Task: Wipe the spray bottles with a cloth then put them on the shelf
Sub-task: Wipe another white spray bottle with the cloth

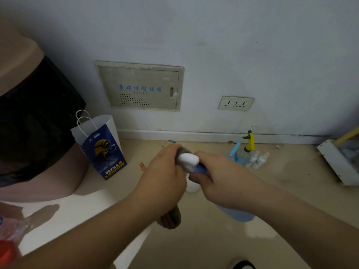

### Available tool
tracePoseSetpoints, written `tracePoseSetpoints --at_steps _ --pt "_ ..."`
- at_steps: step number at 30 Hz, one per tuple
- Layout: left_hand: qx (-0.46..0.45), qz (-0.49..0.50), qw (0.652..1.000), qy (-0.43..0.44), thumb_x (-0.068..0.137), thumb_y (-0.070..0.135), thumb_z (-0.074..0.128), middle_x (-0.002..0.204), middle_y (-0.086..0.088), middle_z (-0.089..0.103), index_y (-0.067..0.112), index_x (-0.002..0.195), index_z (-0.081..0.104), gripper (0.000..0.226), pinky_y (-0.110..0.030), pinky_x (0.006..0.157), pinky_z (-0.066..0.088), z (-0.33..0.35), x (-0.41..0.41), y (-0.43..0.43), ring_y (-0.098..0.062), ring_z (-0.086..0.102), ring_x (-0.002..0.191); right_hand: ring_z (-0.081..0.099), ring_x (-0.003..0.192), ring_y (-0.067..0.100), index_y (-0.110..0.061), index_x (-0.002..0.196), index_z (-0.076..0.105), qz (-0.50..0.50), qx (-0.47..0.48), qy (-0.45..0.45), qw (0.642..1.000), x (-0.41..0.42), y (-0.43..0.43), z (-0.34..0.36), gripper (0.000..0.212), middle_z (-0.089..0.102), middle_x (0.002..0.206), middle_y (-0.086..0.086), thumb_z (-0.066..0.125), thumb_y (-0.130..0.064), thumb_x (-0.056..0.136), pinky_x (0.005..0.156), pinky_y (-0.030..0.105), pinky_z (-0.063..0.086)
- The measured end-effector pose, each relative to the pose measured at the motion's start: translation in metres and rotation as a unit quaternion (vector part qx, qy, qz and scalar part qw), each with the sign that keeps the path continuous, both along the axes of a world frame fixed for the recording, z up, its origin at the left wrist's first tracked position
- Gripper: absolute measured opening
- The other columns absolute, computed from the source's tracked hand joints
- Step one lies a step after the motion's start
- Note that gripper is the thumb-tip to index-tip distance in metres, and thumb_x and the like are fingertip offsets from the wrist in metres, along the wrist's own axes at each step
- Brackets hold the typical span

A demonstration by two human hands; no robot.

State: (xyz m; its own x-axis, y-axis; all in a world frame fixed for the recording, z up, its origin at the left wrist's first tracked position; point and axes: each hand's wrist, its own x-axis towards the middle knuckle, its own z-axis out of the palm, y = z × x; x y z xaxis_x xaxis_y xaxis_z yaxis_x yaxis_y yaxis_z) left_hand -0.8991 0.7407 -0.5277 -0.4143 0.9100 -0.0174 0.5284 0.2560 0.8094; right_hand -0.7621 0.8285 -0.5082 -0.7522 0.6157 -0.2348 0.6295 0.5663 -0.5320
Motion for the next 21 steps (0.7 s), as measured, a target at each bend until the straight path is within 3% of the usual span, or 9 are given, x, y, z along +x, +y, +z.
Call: tracePoseSetpoints --at_steps 3,7,9,12,16,19,21 --pt "0.016 -0.011 0.999 0.044 0.086 0.006 0.042 0.12 0.007 0.056 0.026 0.126 0.053 0.046 -0.039 0.089 0.054 -0.003 0.019 -0.008 -0.011 0.059 0.099 0.063 0.094 0.016 -0.037 0.101 0.049 0.011 -0.004 0.007 1.0 -0.001 0.001 0.0 0.021 0.063 0.1 -0.01 0.061 -0.02 0.099 0.079 0.034 0.051" --pt "0.096 -0.113 0.981 0.129 0.076 0.003 0.041 0.149 0.0 0.046 0.016 0.149 0.045 0.074 -0.033 0.108 0.047 -0.01 0.027 -0.014 -0.012 0.05 0.127 0.066 0.085 0.026 -0.022 0.094 0.052 0.01 0.007 -0.013 1.0 -0.001 0.003 -0.003 0.012 0.065 0.091 0.002 0.057 -0.011 0.092 0.078 0.048 0.057" --pt "0.05 -0.072 0.994 0.072 0.086 0.005 0.039 0.14 0.005 0.052 0.027 0.142 0.047 0.061 -0.042 0.1 0.054 -0.009 0.011 -0.003 -0.011 0.059 0.117 0.064 0.088 0.023 -0.021 0.101 0.056 -0.003 -0.002 0.002 1.0 0.0 0.005 -0.004 0.005 0.066 0.096 0.0 0.058 -0.018 0.098 0.081 0.046 0.056" --pt "-0.017 0.014 0.999 0.024 0.091 0.0 0.044 0.118 0.006 0.059 0.028 0.124 0.054 0.044 -0.044 0.086 0.056 -0.004 0.006 0.004 -0.014 0.062 0.094 0.062 0.098 0.018 -0.026 0.116 0.058 0.0 -0.011 0.017 1.0 0.002 0.005 0.0 0.014 0.066 0.11 -0.005 0.06 -0.026 0.102 0.087 0.04 0.054" --pt "0.07 -0.076 0.992 0.073 0.086 0.0 0.048 0.133 0.012 0.047 0.026 0.139 0.046 0.059 -0.039 0.094 0.052 0.004 0.03 -0.012 -0.012 0.059 0.104 0.064 0.096 0.02 -0.027 0.106 0.054 0.007 0.004 0.012 1.0 0.003 0.008 -0.001 0.015 0.067 0.106 -0.003 0.059 -0.014 0.098 0.085 0.043 0.055" --pt "0.043 -0.022 0.998 0.047 0.095 -0.002 0.049 0.131 0.007 0.052 0.025 0.139 0.047 0.052 -0.025 0.093 0.047 0.001 0.005 0.003 -0.008 0.054 0.101 0.062 0.095 0.017 -0.026 0.111 0.058 0.003 -0.005 0.051 0.999 0.002 0.01 -0.002 0.011 0.066 0.104 -0.005 0.061 -0.022 0.101 0.082 0.038 0.052" --pt "0.036 -0.013 0.998 0.049 0.094 0.001 0.047 0.128 0.005 0.054 0.028 0.135 0.048 0.049 -0.03 0.091 0.05 0.002 0.005 0.0 -0.01 0.056 0.1 0.062 0.094 0.016 -0.028 0.109 0.059 0.004 -0.015 0.066 0.998 0.003 0.01 -0.001 0.01 0.066 0.101 -0.007 0.061 -0.023 0.101 0.081 0.037 0.05"
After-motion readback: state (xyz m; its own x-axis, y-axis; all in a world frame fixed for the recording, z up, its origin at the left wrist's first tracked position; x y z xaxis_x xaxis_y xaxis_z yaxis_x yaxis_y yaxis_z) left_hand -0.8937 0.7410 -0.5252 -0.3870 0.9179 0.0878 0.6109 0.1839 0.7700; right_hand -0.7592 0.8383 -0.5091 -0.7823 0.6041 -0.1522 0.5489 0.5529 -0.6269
